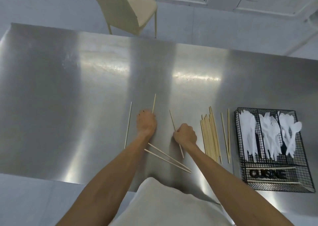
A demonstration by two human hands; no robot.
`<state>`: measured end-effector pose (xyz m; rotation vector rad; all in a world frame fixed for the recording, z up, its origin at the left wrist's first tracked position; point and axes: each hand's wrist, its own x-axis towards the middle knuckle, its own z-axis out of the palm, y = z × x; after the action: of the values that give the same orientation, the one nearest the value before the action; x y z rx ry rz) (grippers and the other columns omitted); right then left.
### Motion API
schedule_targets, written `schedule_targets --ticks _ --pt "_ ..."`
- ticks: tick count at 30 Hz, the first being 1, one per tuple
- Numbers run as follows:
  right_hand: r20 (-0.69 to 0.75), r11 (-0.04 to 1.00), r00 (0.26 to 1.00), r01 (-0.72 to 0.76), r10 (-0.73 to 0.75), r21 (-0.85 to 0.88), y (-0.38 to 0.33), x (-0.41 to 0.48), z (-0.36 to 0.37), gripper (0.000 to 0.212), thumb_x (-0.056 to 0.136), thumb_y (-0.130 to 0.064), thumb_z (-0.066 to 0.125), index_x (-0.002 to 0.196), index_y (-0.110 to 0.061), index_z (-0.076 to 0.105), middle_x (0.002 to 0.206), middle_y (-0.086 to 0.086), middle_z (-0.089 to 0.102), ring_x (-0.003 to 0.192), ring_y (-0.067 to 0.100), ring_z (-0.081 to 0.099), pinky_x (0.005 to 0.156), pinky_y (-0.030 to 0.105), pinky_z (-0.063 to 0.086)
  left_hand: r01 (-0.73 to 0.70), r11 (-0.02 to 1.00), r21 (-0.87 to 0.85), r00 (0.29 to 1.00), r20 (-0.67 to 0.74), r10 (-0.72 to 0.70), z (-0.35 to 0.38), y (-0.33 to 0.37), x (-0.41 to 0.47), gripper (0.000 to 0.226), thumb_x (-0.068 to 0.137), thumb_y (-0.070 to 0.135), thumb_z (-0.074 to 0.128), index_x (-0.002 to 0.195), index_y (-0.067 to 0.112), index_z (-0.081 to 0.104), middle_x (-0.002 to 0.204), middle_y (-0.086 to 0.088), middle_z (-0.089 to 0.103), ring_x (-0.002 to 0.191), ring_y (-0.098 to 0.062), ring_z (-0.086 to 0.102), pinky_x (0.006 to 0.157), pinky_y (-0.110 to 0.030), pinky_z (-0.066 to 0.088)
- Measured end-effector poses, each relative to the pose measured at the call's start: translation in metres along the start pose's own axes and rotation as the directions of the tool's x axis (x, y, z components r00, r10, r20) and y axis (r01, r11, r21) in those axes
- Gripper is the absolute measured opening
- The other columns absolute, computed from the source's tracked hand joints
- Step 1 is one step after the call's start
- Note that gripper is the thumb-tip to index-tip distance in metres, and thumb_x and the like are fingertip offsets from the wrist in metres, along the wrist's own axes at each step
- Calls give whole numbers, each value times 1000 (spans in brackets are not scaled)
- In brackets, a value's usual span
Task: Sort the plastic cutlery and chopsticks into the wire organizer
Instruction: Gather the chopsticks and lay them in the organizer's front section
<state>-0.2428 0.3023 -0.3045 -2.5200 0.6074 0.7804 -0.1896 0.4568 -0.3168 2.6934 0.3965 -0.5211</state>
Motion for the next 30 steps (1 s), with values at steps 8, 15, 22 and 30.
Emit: schedule_targets --ticks 8,15,22,30 --pt "120 986 980 149 -157 77 -1 7 -9 22 96 -26 60 100 -5 55 93 10 62 83 31 66 68 40 53 -76 997 -17 997 -17 76 -18 -16 19 26 103 10 39 119 -5 52 119 -23 63 111 -40 63 91 -44 48" --pt "71 970 974 204 -215 132 13 -3 7 12 99 -20 56 97 -9 52 86 7 62 66 15 57 52 23 42 66 935 -347 985 -125 -116 -29 -73 -2 18 100 23 47 103 5 49 105 -19 60 95 -43 60 82 -50 49" --pt "149 934 922 348 -356 81 23 -26 22 17 87 -30 77 89 -20 64 81 -6 64 69 3 58 59 13 39 226 933 -281 968 -40 -246 -26 -99 -18 38 95 38 61 110 5 53 115 -17 59 103 -42 61 90 -50 52" --pt "172 902 900 420 -400 -99 26 -52 41 13 90 -24 68 94 -12 72 95 7 70 86 25 68 80 41 58 303 943 -135 953 35 -301 -27 -83 -38 32 104 18 41 127 -1 50 130 -19 52 117 -41 59 97 -48 49"
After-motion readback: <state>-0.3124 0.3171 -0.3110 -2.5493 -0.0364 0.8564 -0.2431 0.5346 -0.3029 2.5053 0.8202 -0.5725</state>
